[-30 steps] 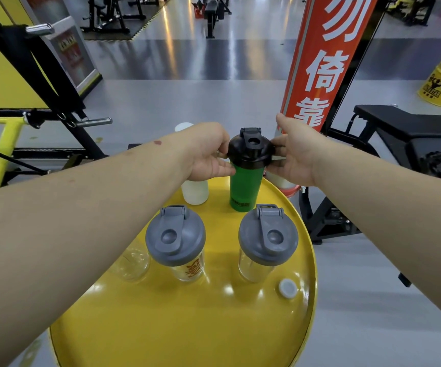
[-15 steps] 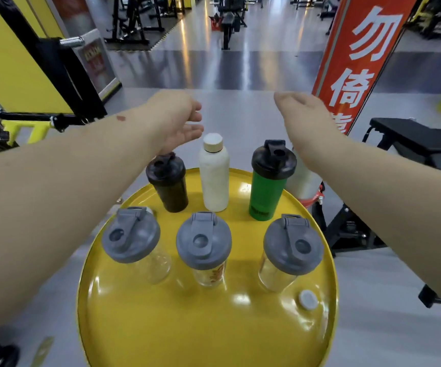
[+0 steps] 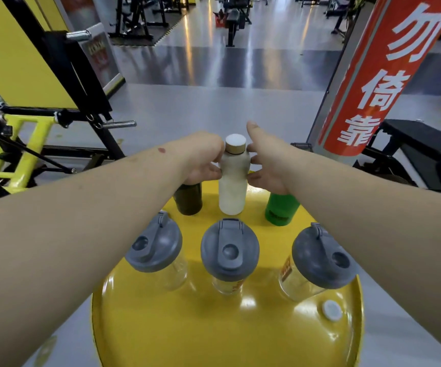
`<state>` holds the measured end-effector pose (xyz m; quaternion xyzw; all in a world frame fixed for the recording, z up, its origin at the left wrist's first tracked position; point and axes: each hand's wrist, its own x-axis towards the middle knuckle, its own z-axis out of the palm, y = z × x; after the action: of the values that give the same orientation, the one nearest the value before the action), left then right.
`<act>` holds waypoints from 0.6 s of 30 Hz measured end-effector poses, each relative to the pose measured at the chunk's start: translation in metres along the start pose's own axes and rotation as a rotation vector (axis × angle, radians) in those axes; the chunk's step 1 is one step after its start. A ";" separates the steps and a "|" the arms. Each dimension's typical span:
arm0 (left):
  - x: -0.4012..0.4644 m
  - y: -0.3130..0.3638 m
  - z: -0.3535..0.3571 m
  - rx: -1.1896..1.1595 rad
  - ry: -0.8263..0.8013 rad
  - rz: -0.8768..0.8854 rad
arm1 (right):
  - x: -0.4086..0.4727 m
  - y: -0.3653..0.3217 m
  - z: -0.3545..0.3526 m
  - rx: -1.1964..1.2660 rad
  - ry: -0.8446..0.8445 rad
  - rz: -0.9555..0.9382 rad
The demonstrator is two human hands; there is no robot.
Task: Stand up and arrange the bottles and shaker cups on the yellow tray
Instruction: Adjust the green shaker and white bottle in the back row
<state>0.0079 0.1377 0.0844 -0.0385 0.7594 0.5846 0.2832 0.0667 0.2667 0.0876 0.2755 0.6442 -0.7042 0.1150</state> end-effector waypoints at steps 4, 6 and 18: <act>0.000 -0.003 0.002 -0.043 0.014 -0.008 | 0.006 0.004 0.003 0.037 0.022 -0.002; 0.000 -0.003 0.000 -0.058 0.005 -0.017 | 0.005 0.002 0.004 0.060 0.008 0.005; -0.009 -0.005 -0.001 -0.050 -0.032 0.007 | 0.011 0.007 0.004 0.094 0.055 0.009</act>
<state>0.0171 0.1324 0.0844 -0.0336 0.7399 0.6050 0.2922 0.0603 0.2639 0.0762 0.3027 0.6121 -0.7253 0.0872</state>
